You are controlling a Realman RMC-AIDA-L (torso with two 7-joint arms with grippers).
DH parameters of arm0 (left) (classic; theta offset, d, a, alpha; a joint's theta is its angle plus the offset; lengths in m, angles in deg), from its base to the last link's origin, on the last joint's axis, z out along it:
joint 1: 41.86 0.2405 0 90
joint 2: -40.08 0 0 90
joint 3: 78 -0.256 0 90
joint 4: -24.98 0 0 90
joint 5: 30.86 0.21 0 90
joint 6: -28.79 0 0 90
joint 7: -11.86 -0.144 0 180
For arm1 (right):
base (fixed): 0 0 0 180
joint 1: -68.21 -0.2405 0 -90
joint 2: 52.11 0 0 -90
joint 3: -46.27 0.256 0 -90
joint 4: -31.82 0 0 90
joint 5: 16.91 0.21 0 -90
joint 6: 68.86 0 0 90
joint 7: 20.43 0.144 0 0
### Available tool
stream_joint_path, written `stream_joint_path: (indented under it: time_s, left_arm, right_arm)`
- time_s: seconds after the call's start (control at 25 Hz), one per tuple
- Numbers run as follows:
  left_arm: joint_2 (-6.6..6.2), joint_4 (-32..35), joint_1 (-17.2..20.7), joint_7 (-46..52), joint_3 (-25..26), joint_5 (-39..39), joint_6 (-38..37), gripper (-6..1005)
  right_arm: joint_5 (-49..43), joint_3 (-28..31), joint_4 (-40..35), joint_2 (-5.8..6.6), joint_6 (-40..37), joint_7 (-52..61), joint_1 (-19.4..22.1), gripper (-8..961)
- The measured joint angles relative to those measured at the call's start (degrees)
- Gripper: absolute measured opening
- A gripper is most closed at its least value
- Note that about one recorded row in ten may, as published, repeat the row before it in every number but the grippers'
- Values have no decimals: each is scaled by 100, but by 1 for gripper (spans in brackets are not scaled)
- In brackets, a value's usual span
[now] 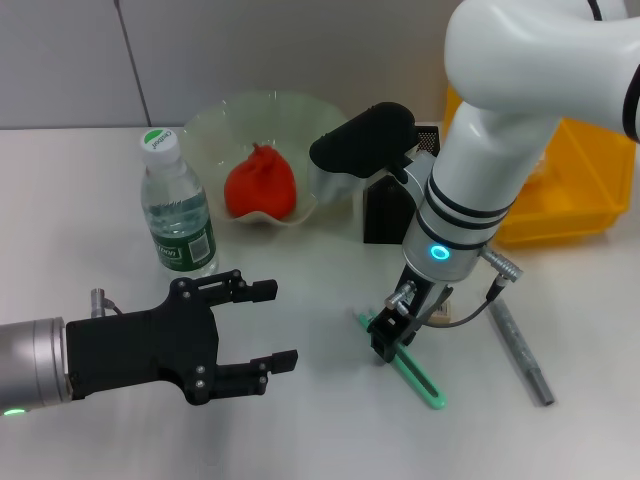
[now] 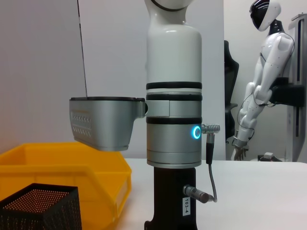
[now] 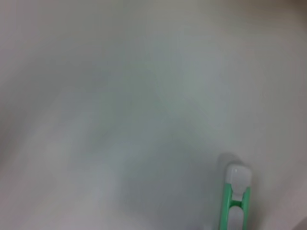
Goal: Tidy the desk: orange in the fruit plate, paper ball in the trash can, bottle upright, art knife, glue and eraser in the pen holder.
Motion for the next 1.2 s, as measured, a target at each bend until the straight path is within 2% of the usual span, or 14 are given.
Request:
stream_joint_path:
  time_s: [0.96, 1.2]
  left_arm:
    - [9, 0, -13, 1, 0, 0, 10, 753]
    - [9, 0, -20, 1, 0, 0, 9, 753]
  right_arm:
    - [83, -76, 32, 0, -27, -109, 38, 231]
    - [86, -76, 5, 0, -44, -176, 38, 168]
